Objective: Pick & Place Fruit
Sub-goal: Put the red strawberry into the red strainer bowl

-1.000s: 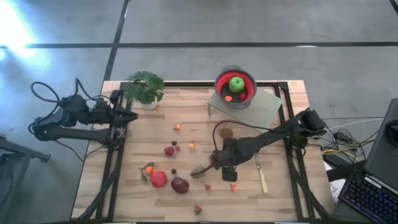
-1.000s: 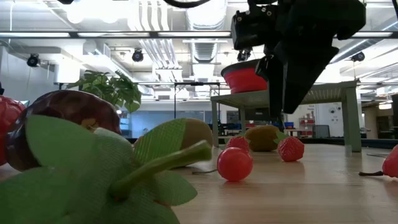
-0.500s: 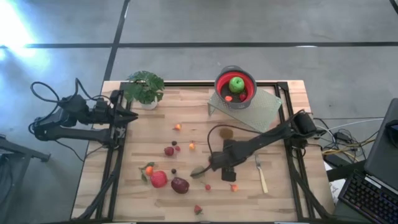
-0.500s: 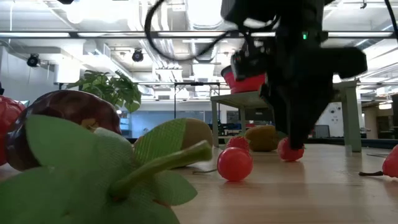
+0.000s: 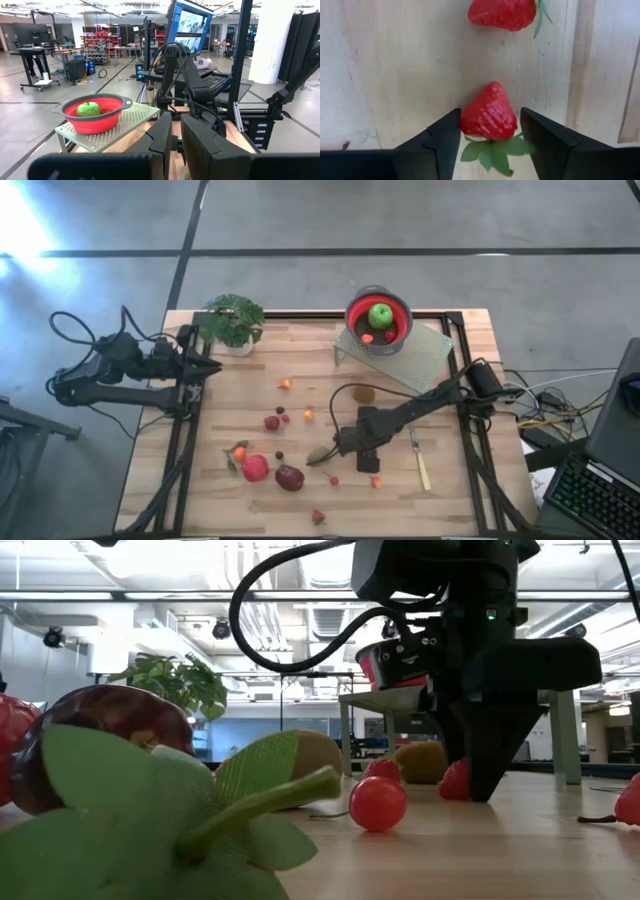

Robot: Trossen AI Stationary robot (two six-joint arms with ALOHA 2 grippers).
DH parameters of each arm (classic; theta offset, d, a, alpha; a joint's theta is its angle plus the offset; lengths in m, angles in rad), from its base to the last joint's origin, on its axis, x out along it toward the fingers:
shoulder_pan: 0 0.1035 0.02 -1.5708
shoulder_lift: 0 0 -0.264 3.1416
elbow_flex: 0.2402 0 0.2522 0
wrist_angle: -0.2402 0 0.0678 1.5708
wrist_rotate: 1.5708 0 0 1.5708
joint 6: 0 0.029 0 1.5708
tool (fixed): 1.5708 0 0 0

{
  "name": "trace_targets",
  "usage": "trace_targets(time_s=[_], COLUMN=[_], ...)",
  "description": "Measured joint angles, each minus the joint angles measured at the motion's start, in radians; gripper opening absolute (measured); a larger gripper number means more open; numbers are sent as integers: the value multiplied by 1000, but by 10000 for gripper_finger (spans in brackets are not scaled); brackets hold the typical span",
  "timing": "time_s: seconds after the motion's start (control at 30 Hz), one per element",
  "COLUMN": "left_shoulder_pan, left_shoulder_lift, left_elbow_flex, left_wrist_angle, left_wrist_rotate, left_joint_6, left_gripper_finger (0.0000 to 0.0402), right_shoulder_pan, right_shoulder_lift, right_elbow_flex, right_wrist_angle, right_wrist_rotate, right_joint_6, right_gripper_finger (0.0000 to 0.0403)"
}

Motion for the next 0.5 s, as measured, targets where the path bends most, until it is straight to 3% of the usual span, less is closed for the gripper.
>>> trace_targets(time_s=[0.23, 0.5], left_shoulder_pan=[0, 0], left_shoulder_lift=[0, 0], left_elbow_flex=[0, 0], left_wrist_angle=[0, 0], left_wrist_rotate=[0, 0], left_joint_6=[0, 0], left_gripper_finger=[46, 46], right_shoulder_pan=[-12, -32], right_shoulder_lift=[-53, -86], right_elbow_flex=[-1, 2], right_wrist_angle=[-3, -10], right_wrist_rotate=[10, 7], right_joint_6=[-2, -27], right_gripper_finger=[126, 123])
